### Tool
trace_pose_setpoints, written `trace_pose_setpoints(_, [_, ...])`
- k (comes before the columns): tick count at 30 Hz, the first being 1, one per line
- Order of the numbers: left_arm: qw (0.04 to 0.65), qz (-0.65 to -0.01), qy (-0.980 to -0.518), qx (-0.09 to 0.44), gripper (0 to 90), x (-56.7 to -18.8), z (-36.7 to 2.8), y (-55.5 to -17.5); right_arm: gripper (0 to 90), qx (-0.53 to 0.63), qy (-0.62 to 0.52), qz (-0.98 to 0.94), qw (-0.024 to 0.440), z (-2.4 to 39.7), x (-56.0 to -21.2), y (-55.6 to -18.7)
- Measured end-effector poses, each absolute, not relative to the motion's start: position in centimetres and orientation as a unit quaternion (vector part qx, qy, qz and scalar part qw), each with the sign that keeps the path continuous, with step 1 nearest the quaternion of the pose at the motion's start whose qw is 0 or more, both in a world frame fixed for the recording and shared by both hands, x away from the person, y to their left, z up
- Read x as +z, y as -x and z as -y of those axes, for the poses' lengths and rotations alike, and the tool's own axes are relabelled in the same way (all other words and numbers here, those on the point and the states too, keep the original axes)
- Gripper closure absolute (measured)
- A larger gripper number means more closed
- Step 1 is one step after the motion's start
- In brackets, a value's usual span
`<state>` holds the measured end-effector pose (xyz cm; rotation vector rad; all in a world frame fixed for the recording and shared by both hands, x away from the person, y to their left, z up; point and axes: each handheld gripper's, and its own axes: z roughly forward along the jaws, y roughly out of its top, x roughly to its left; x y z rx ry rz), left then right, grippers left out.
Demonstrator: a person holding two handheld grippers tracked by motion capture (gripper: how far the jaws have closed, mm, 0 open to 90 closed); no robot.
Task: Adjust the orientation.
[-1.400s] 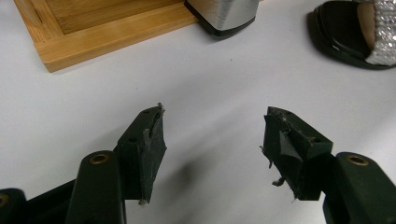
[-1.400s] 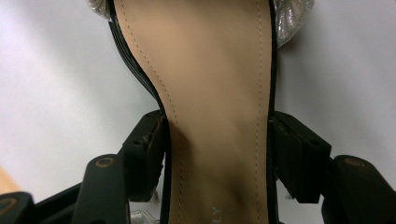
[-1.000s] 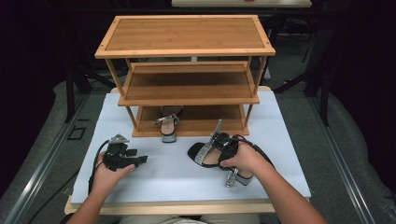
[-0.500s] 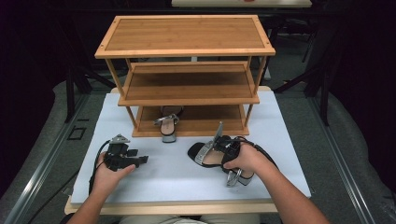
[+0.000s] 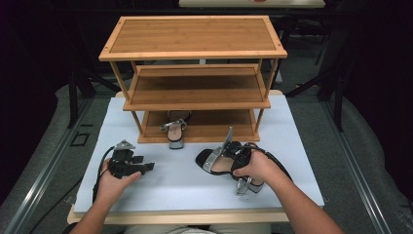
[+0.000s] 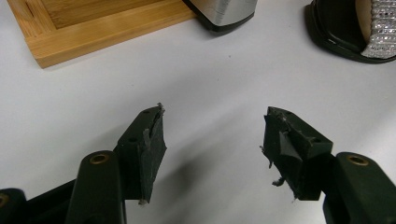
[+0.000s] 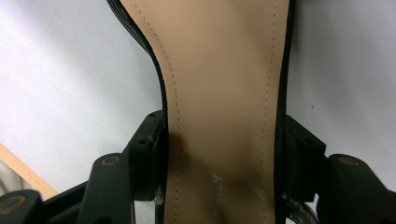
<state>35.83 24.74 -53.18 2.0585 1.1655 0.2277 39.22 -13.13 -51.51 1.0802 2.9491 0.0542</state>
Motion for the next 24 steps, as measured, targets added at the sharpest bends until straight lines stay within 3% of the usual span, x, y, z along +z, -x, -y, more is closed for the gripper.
trace_pose_setpoints(24, [0.373,-0.454,-0.804,0.088,38.2,-53.2,-24.7,-35.9,41.8,0.095,-0.377,-0.921,0.034,13.1,-47.7,-40.9])
